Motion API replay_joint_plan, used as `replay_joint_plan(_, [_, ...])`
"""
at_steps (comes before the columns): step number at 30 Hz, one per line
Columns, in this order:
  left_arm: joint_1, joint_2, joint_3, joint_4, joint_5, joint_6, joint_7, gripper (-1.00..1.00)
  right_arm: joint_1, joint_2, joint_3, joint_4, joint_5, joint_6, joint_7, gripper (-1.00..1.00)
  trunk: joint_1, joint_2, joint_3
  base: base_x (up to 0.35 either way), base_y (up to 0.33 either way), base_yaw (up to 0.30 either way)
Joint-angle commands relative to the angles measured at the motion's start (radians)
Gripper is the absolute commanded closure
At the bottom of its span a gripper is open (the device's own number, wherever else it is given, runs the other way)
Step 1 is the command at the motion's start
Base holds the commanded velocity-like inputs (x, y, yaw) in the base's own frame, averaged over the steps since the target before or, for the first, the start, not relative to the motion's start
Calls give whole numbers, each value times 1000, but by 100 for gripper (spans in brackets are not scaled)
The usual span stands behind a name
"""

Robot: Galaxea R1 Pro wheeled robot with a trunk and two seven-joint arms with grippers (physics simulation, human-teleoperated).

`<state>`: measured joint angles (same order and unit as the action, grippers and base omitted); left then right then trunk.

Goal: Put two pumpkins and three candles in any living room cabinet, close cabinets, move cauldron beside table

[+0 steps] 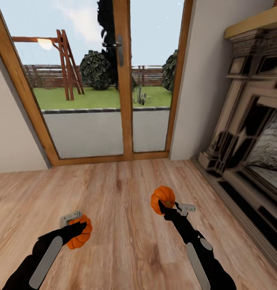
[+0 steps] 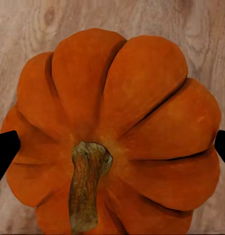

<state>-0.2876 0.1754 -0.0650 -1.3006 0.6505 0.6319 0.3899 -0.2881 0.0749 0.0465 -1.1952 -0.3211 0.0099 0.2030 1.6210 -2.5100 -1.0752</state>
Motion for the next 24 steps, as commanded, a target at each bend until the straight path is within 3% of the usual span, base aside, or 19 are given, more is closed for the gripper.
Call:
replay_joint_plan(1, [-1, 1, -2, 12, 9, 0, 12, 100, 0, 0, 0, 0, -10, 1, 3, 100, -1, 0, 3, -335, 137, 0])
replay_joint_plan(5, [-1, 1, 0, 60, 8, -1, 13, 100, 0, -1, 0, 0, -10, 1, 3, 100, -3, 1, 19, -335, 139, 0])
replay_joint_plan(9, [-1, -2, -3, 113, 8, -49, 14, 100, 0, -1, -1, 0, -10, 1, -3, 100, -5, 2, 34, -189, 78, 0])
replay_joint_plan(10, [-1, -7, -7, 180, 3, -74, 14, 100, 0, -1, -1, -1, -10, 0, -5, 100, -5, 2, 38, -9, 4, 0])
replay_joint_plan(14, [-1, -9, -13, 231, 0, -166, 14, 100, 0, -1, -1, -1, -10, 0, -5, 100, -7, 3, 55, -3, 1, -98])
replay_joint_plan(18, [-1, -10, -71, 266, -2, -218, 15, 100, 0, -1, -1, 1, -9, 0, -5, 100, -9, 4, 73, -1, 0, -207])
replay_joint_plan(24, [-1, -10, -104, 273, -3, -254, 15, 100, 0, 0, 0, 3, -9, -1, -5, 100, -12, 5, 100, 0, 0, -234])
